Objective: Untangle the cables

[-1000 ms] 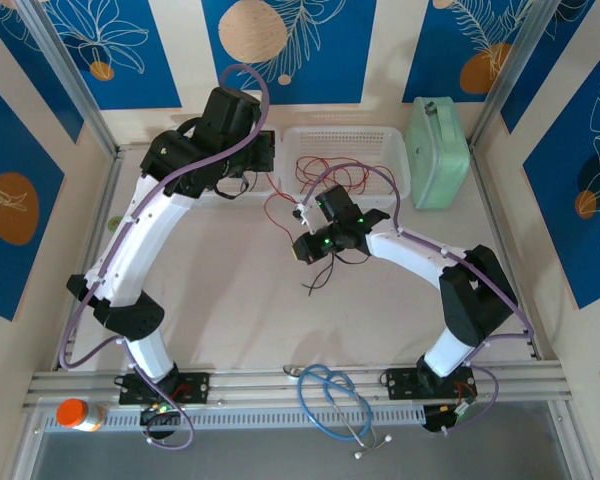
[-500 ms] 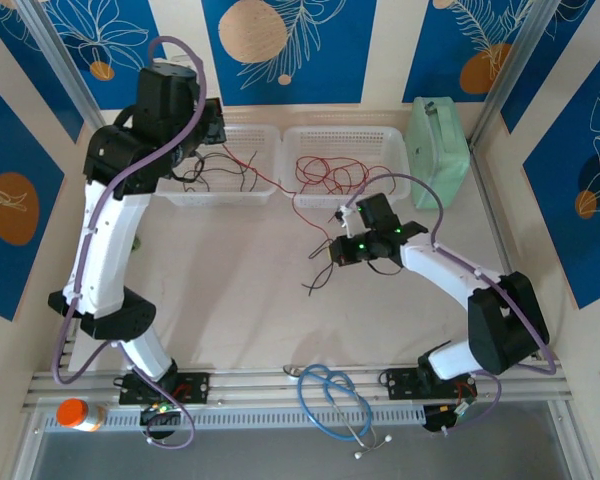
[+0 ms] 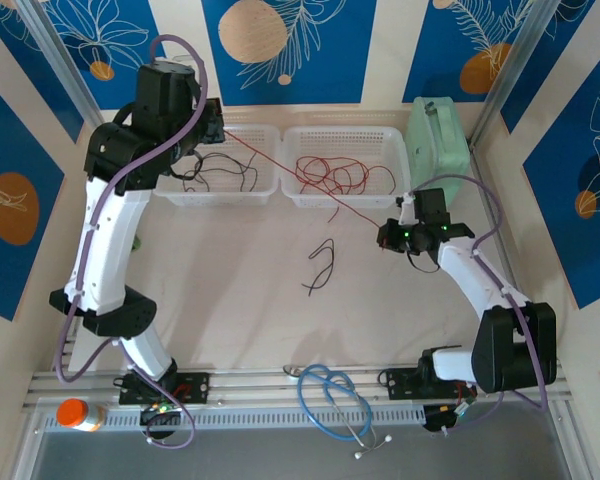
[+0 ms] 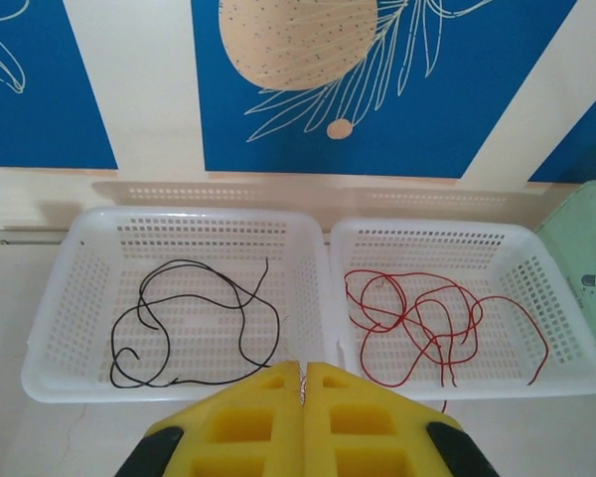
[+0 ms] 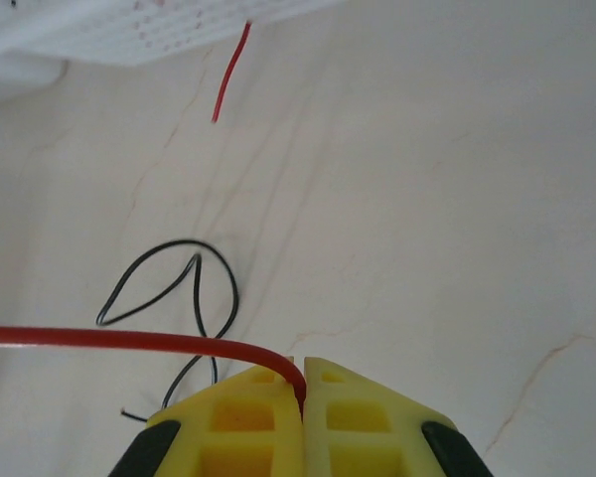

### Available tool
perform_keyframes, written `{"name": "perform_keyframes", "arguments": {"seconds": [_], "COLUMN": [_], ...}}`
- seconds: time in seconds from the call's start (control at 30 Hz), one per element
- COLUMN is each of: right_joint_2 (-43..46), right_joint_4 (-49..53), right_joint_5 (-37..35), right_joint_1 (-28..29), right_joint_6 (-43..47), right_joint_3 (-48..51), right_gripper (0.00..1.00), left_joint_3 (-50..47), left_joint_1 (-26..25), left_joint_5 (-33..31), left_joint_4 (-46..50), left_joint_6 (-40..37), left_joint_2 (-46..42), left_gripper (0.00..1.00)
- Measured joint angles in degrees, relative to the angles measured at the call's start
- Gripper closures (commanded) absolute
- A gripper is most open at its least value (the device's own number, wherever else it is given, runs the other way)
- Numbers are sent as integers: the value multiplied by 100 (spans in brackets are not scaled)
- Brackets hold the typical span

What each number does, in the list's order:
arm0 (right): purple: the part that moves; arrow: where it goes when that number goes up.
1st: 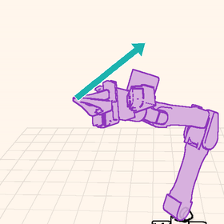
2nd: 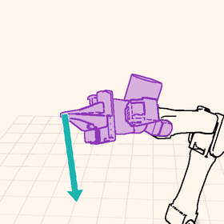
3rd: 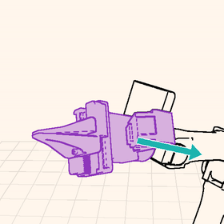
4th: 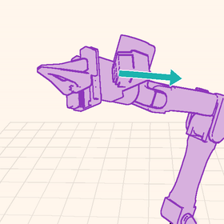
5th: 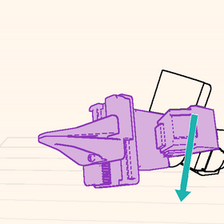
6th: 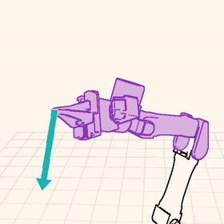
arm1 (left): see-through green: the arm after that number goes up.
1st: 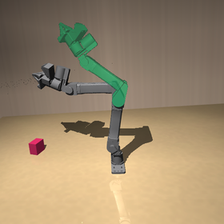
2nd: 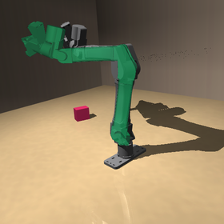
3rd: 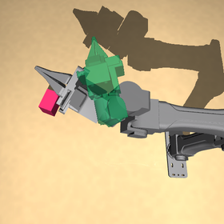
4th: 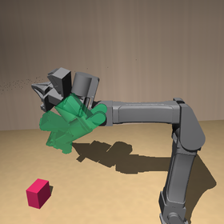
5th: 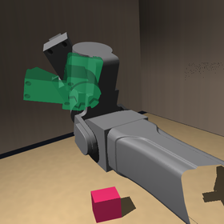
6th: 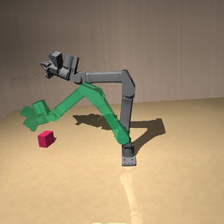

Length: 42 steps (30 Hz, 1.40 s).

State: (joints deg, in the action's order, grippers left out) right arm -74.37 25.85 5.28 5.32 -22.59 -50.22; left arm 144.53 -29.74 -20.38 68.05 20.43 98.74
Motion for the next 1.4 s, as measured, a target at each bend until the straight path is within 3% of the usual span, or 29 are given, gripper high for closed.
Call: {"name": "perform_keyframes", "arguments": {"seconds": [0.17,0.47,0.83,1.0,1.07,1.13,1.23,1.4], "right_joint_2": [-35,-1016,-3567,-4232,-4315,-4325,-4325,-4325], "right_joint_4": [302,595,577,702,730,750,767,813], "right_joint_5": [-13,-166,-640,-798,-841,-892,-962,-988], "right_joint_1": [-144,-2,28,66,94,138,186,221], "right_joint_6": [-127,-146,-243,-341,-343,-341,-328,-337], "right_joint_3": [-542,-2909,-4474,-4671,-4673,-4677,-4732,-4828], "right_gripper": [100,100,100,100,97,86,72,62], "left_joint_3": [-13,-448,-643,-643,-651,-664,-675,-675], "left_joint_1": [59,28,-245,-245,-271,-278,-295,-317], "left_joint_5": [138,894,1458,1541,1547,1543,1495,1438], "left_joint_4": [-83,-1180,-3394,-4011,-4148,-4223,-4280,-4433], "left_joint_6": [7,107,107,138,170,177,186,221], "left_joint_2": [24,514,2505,3473,3812,4087,4339,4472], "left_gripper": [100,100,100,100,100,99,83,69]}}
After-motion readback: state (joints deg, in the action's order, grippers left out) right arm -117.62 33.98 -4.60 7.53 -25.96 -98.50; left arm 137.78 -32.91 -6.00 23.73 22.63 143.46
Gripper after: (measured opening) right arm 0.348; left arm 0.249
